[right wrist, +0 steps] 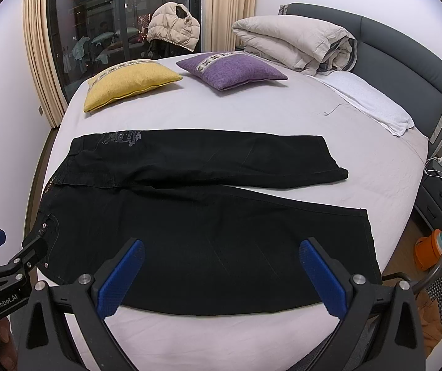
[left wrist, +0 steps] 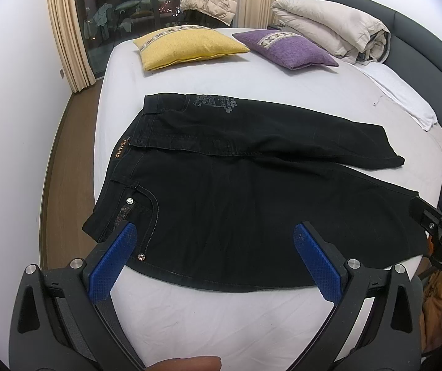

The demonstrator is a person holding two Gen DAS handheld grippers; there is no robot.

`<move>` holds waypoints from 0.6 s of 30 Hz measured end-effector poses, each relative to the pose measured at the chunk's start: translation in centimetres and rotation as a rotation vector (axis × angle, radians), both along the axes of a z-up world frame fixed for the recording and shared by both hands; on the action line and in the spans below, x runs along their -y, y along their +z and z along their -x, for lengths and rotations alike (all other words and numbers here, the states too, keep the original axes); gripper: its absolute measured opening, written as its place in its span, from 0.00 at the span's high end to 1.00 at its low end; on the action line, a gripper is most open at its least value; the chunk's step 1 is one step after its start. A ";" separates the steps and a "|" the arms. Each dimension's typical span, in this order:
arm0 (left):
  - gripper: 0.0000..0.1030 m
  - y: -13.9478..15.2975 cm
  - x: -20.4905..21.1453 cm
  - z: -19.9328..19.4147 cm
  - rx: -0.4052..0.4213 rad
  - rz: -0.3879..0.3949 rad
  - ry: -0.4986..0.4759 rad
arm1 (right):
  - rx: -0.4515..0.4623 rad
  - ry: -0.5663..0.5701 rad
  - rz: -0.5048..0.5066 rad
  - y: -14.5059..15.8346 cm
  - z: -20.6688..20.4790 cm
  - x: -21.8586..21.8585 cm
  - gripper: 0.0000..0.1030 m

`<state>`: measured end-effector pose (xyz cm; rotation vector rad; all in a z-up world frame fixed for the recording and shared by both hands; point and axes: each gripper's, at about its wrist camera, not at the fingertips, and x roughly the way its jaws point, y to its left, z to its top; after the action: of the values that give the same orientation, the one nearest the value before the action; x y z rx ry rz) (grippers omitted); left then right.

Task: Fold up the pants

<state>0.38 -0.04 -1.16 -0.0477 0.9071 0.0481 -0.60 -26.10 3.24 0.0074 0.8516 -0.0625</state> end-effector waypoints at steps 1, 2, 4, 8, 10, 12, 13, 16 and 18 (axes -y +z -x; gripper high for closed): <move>0.00 0.0 0.0 0.0 -0.001 0.000 0.000 | -0.001 0.000 0.000 0.0 0.0 0.0 0.00; 0.00 0.0 0.0 0.0 -0.001 0.000 0.000 | -0.001 0.000 0.000 0.0 0.0 0.0 0.00; 0.00 0.0 0.0 0.0 -0.001 -0.001 0.000 | -0.001 0.000 0.001 0.0 0.0 0.0 0.00; 0.00 -0.1 0.0 -0.1 -0.001 -0.001 0.000 | -0.001 0.001 0.001 0.0 0.0 -0.1 0.00; 0.00 0.0 0.0 0.0 -0.001 0.000 0.000 | -0.002 0.001 0.001 0.0 0.1 0.0 0.00; 0.00 0.0 0.0 -0.1 -0.002 -0.001 0.000 | -0.002 0.001 0.001 0.0 0.1 0.0 0.00; 0.00 0.0 0.0 -0.1 -0.002 0.000 0.000 | -0.002 0.001 0.001 0.0 0.1 0.0 0.00; 0.00 0.0 0.0 -0.1 -0.002 0.000 0.000 | -0.002 0.002 0.001 0.0 0.2 0.0 0.00; 0.00 0.0 0.0 -0.1 -0.002 0.000 0.000 | -0.002 0.002 0.000 0.0 0.2 0.0 0.00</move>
<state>0.45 -0.06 -1.14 -0.0475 0.9092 0.0484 -0.83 -26.06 3.21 0.0061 0.8536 -0.0607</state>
